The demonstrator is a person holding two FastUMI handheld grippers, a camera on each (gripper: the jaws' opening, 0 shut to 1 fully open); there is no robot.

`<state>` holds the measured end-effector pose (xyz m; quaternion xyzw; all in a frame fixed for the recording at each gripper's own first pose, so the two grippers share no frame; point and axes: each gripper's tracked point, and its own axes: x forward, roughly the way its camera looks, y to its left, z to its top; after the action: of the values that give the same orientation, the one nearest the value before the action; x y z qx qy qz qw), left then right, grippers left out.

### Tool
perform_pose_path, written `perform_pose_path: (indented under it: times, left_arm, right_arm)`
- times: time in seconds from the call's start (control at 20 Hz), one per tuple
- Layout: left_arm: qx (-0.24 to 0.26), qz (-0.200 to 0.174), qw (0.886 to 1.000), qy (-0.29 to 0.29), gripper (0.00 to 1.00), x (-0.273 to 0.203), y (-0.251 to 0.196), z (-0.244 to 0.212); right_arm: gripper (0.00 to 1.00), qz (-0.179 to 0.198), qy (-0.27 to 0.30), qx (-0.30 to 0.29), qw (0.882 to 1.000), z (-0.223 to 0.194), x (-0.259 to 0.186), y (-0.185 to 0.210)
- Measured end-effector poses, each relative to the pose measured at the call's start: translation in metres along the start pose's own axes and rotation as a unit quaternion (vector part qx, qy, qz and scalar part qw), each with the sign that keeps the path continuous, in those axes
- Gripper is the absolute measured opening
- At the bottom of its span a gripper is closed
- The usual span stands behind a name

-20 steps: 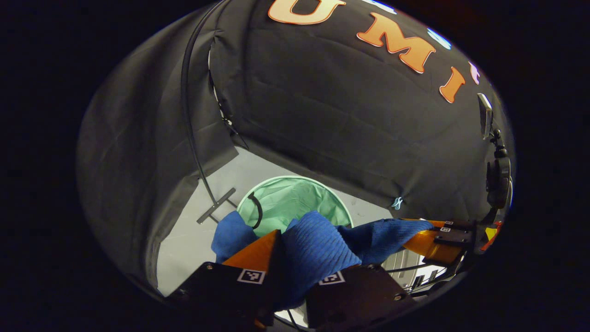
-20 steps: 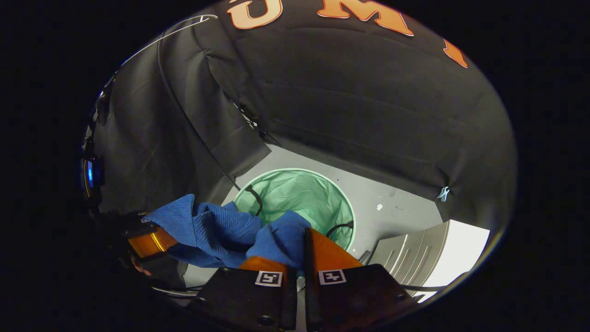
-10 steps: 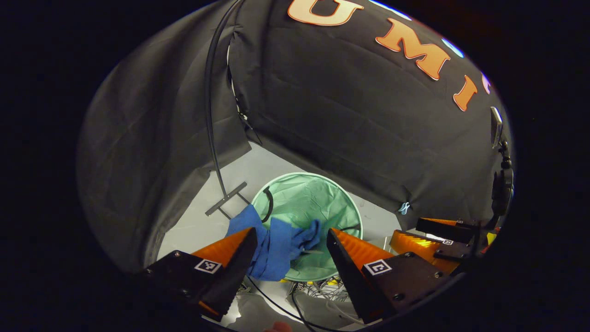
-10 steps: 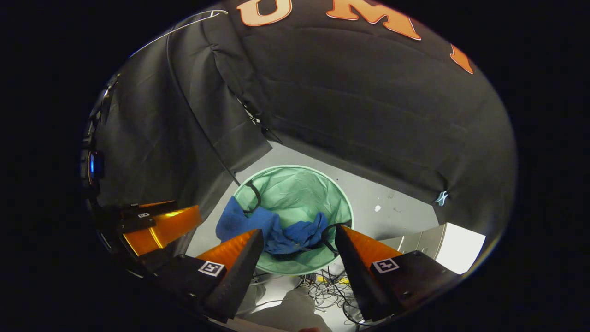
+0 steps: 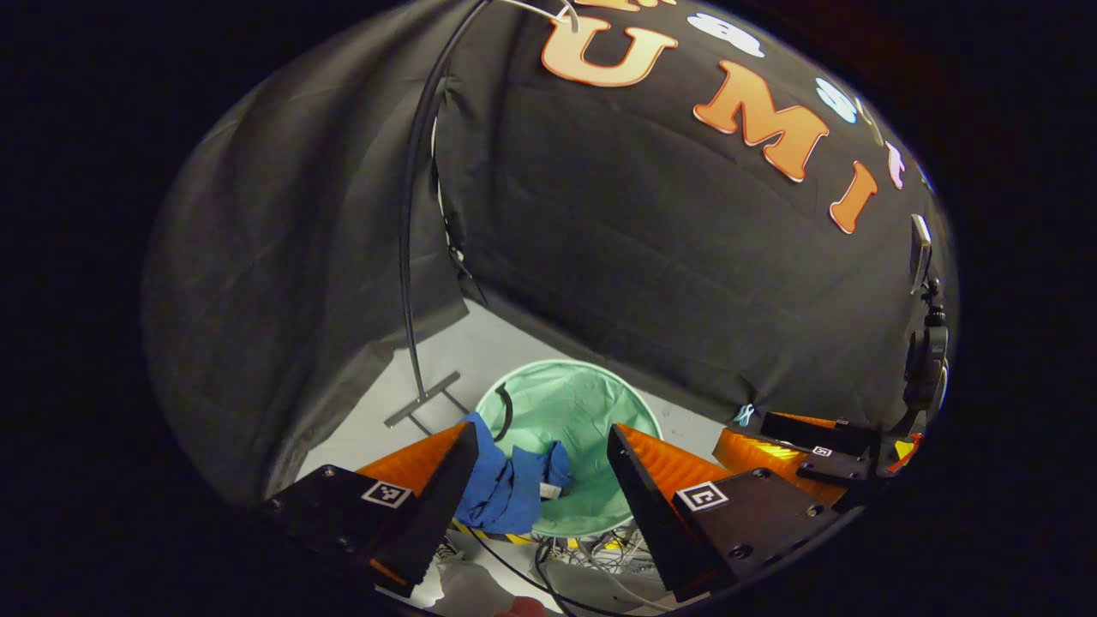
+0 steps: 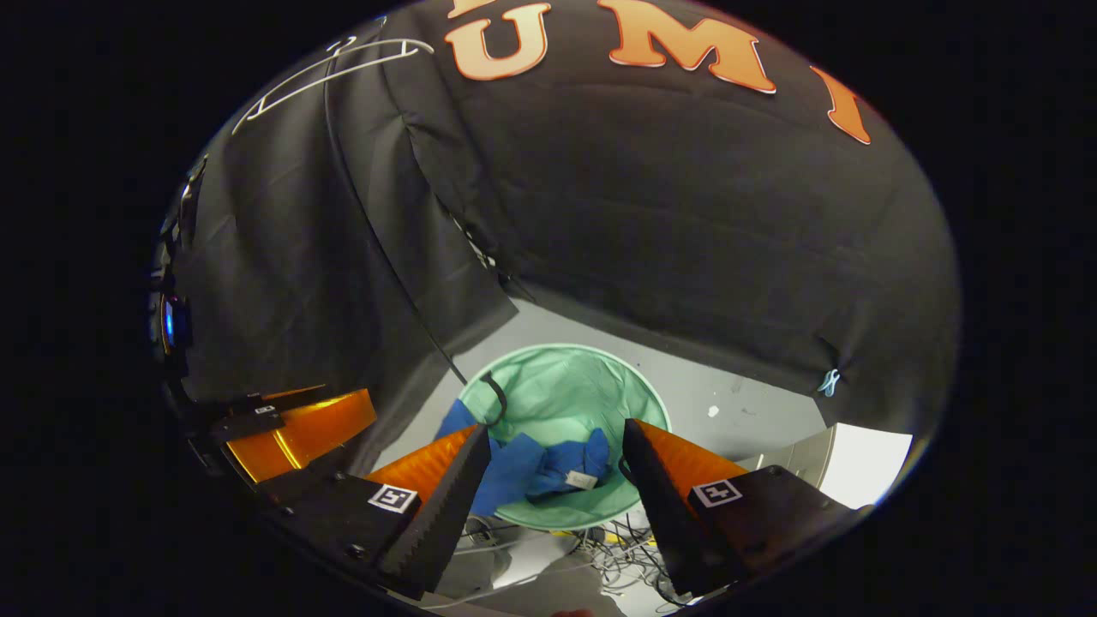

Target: Grasp the clothes on the hanger with both hands and then place them into the laundry hamper below.

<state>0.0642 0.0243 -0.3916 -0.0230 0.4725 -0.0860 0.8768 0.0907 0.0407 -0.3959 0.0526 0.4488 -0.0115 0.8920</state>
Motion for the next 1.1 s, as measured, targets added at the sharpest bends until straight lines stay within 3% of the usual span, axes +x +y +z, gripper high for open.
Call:
perform_pose_path:
  times: [0.45, 0.75, 1.1]
  left_arm:
    - [0.018, 0.007, 0.987, -0.159, 0.97, -0.063, -0.009, 0.104]
    - [0.043, 0.002, 0.960, -0.275, 0.96, -0.121, -0.024, 0.178]
    - [0.053, 0.009, 0.926, -0.375, 0.92, -0.176, -0.035, 0.231]
  right_arm:
    - [1.00, 0.004, -0.149, 0.002, 0.989, 0.092, -0.082, 0.005]
    - [1.00, -0.010, -0.258, 0.000, 0.966, 0.164, -0.148, -0.008]
    - [1.00, -0.027, -0.350, -0.013, 0.936, 0.208, -0.213, -0.026]
